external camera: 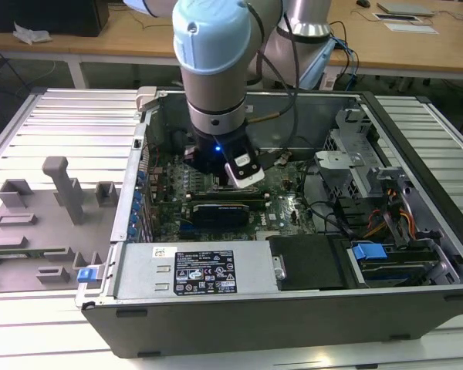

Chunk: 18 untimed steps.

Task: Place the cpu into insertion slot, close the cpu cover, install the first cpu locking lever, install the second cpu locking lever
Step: 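Install the second cpu locking lever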

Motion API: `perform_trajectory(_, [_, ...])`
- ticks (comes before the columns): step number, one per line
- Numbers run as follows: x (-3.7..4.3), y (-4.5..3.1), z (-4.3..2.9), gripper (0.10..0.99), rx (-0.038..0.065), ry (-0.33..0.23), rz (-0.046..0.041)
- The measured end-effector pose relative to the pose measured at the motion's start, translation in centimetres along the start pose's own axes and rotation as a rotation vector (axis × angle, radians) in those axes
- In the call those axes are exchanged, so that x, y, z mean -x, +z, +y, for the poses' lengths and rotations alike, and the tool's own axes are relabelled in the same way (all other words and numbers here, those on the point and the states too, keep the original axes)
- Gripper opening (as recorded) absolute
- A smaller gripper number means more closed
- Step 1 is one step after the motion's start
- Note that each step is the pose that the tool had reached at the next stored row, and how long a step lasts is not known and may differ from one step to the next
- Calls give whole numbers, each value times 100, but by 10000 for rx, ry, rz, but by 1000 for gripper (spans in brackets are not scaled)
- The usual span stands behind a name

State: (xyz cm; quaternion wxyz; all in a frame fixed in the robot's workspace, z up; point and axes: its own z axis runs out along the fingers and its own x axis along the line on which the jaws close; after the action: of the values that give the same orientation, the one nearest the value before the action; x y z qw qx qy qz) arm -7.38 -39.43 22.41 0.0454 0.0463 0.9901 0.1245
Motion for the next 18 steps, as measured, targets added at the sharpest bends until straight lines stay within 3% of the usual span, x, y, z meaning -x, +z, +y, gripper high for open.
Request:
perform_trajectory(2, [80, 8, 7, 106, -129, 7, -3])
perform_trajectory(5, [140, 23, 40, 106, -330, -4, -7])
perform_trajectory(9, [125, 71, 234, 106, -591, -31, -25])
perform_trajectory(11, [116, 99, 344, 106, -832, -55, -42])
perform_trajectory(14, [111, 101, 415, 106, -1139, -86, -65])
perform_trajectory(16, [107, 98, 470, 106, -1174, -90, -68])
perform_trajectory(18, [108, 85, 481, 106, -1194, -92, -69])
